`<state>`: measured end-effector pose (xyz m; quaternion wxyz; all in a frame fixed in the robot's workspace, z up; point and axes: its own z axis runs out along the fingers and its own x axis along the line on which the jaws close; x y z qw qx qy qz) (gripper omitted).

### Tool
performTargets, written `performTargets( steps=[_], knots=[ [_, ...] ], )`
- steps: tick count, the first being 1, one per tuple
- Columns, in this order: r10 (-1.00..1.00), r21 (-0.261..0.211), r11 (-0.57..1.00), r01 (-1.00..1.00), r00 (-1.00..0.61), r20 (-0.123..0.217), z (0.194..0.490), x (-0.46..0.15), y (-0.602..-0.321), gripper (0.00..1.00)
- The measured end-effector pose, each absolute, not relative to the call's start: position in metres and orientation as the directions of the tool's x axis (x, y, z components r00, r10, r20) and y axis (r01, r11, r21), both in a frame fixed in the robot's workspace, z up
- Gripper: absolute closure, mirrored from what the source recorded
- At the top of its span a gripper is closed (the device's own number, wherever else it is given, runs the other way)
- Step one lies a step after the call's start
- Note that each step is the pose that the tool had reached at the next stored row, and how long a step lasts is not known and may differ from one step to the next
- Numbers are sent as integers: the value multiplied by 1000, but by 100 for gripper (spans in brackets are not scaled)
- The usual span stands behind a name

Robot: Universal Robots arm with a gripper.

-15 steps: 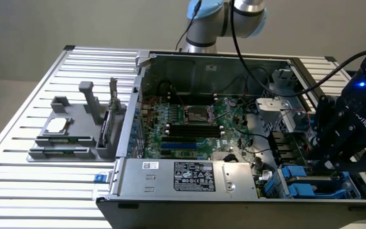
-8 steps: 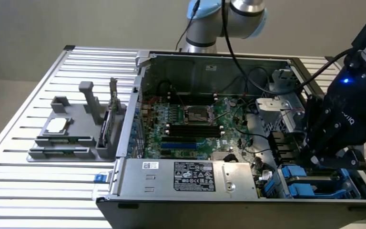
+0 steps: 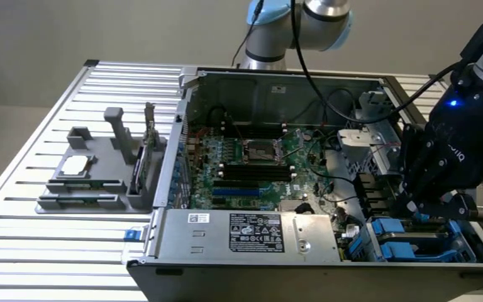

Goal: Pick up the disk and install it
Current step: 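Insert the second disk wire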

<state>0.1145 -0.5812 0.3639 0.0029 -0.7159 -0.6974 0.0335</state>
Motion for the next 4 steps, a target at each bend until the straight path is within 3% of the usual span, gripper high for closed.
performTargets(
  steps=[4],
  knots=[
    [999, -51, -27, 998, 25, -44, 364, 115, -581, 89]
  ],
)
